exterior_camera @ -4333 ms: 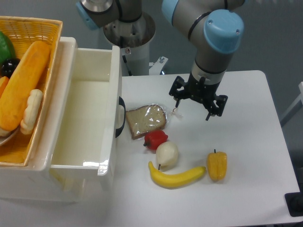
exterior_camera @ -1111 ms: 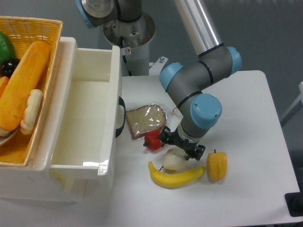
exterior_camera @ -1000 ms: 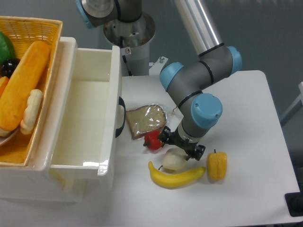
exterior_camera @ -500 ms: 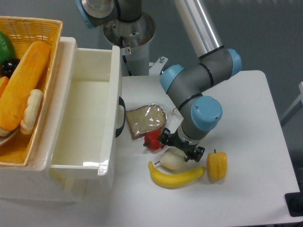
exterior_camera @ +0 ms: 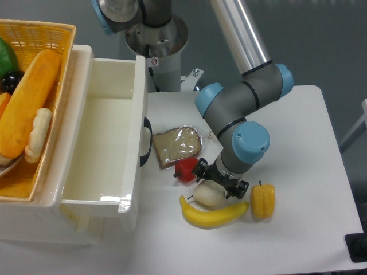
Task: Pick up the pear
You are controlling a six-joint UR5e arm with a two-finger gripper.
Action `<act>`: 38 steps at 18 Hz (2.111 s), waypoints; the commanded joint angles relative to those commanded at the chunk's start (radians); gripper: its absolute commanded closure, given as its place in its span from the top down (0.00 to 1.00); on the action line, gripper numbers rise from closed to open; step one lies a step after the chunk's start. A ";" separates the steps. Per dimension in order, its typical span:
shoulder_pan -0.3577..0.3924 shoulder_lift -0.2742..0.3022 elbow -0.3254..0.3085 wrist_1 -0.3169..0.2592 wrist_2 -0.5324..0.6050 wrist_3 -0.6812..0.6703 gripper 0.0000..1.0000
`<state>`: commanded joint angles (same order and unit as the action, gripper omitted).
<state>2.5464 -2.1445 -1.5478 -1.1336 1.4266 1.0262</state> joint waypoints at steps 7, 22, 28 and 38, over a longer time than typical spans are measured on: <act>0.002 0.001 0.005 0.000 0.000 0.015 0.89; 0.029 0.083 0.005 -0.012 0.002 0.014 0.54; 0.074 0.146 0.005 -0.029 -0.003 0.144 0.54; 0.113 0.202 -0.005 -0.095 -0.014 0.175 0.54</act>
